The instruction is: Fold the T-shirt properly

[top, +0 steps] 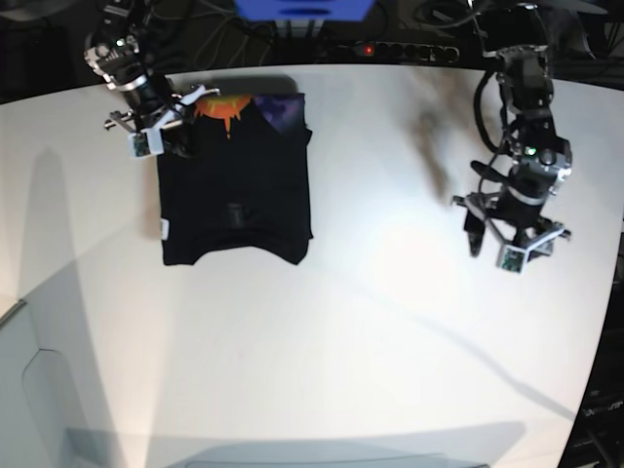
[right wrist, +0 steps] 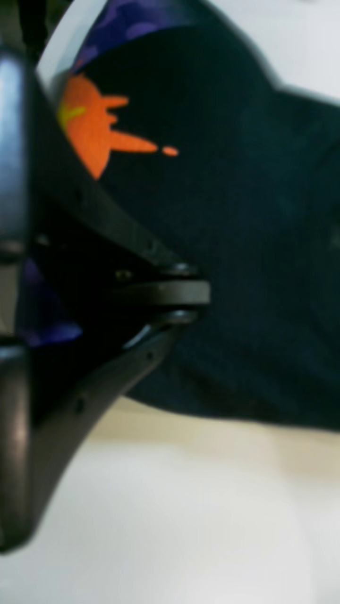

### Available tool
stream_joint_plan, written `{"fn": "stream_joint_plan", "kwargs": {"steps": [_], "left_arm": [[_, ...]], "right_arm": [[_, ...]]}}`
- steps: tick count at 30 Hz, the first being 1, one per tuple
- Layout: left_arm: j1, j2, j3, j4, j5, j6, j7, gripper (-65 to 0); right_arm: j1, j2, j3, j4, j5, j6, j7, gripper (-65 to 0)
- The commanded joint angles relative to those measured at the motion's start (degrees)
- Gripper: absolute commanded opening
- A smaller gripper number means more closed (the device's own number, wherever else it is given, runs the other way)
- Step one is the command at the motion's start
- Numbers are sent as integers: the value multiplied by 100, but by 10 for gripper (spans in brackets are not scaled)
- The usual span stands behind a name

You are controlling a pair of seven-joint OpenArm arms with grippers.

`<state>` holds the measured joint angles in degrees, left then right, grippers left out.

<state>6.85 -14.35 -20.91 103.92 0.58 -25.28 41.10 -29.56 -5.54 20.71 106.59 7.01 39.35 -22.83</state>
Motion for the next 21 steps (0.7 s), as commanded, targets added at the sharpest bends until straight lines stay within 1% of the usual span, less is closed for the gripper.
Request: {"fn": "stream_joint_plan", "kwargs": {"steps": [1,4,7,13,15,17,21], "left_arm": [[31,-46,-85,109,-54,18,-123,-265],[181,-46,-349,118,-54,18,-123,-265],[339,-46,-472,118,-54,18,-123,-265],[743,-20,-683,311,-54,18,-132,-265],[840,-20,-736,399,-54,18,-141,-265],[928,-20,-832,514,-62,18,-123,-265],[1069,-2,-920,645,-62,18,-123,-265]], "right_arm": [[-20,40,8,-52,78,65,186,-650],[-2,93,8,-500,78,65,468,-650],[-2,180,17,-843,86,65,810,-650],[-11,198,17,-1116,95,65,1144,-650],[-11,172,52,-966,104,65,1268,-650],[-37,154,61,-579,174,65,1285,-650],[-125,154,-36,265,763,65,1250,-650]]}}
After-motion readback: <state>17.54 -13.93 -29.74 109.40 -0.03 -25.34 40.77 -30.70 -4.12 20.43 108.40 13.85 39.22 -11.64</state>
